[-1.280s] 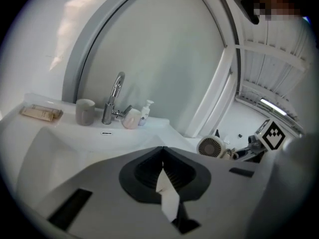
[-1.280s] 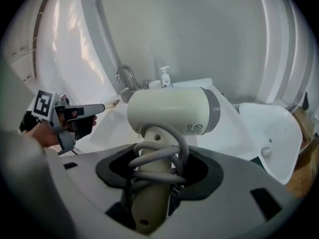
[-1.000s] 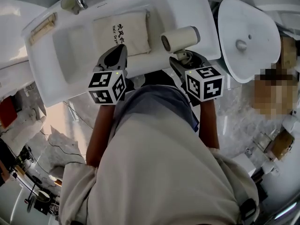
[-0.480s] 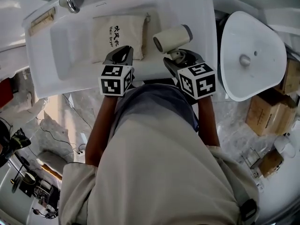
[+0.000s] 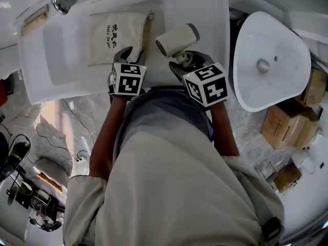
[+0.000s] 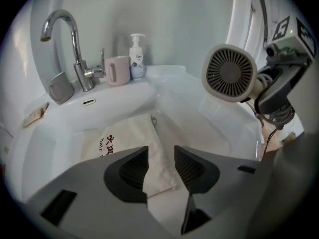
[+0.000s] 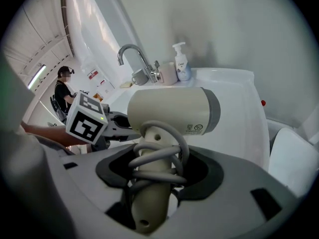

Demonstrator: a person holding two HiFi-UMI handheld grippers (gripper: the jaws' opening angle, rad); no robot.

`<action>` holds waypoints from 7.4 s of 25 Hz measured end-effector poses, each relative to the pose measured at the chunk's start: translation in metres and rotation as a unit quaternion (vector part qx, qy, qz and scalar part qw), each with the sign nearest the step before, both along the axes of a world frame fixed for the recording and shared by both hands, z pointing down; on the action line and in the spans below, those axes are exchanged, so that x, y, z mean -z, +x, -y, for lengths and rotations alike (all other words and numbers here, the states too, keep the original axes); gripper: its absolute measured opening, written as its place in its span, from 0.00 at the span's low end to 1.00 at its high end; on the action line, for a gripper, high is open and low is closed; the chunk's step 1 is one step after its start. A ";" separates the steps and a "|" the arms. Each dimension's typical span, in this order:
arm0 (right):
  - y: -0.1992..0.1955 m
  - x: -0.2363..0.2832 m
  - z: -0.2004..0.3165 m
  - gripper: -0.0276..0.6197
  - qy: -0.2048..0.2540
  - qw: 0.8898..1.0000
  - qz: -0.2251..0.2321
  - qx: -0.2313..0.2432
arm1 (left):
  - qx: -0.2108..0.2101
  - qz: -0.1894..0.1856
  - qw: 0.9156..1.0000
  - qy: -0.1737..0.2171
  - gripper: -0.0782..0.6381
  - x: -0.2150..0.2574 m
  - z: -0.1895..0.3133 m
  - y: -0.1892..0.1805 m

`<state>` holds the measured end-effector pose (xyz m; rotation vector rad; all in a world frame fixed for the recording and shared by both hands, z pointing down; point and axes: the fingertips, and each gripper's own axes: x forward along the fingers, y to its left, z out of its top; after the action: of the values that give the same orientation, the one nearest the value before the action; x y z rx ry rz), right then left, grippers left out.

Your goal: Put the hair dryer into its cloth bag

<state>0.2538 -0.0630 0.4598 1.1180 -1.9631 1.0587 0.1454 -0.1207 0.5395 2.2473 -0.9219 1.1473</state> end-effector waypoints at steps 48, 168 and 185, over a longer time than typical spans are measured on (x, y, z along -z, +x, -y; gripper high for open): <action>-0.083 -0.076 0.023 0.43 -0.196 0.968 -0.012 0.155 | 0.114 -0.147 0.980 -0.065 0.15 0.017 0.026 -0.066; -0.153 -0.176 0.079 0.29 -0.139 0.963 -0.043 0.226 | 0.153 -0.242 0.948 -0.139 0.14 0.020 0.006 -0.068; -0.163 -0.178 0.092 0.29 -0.135 0.976 0.004 0.172 | 0.157 -0.248 0.943 -0.154 0.14 0.014 0.003 -0.064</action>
<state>0.0906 -0.1555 0.6373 0.6018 -1.8629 1.0974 0.0813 -0.1240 0.5253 1.9102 -0.7860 0.5012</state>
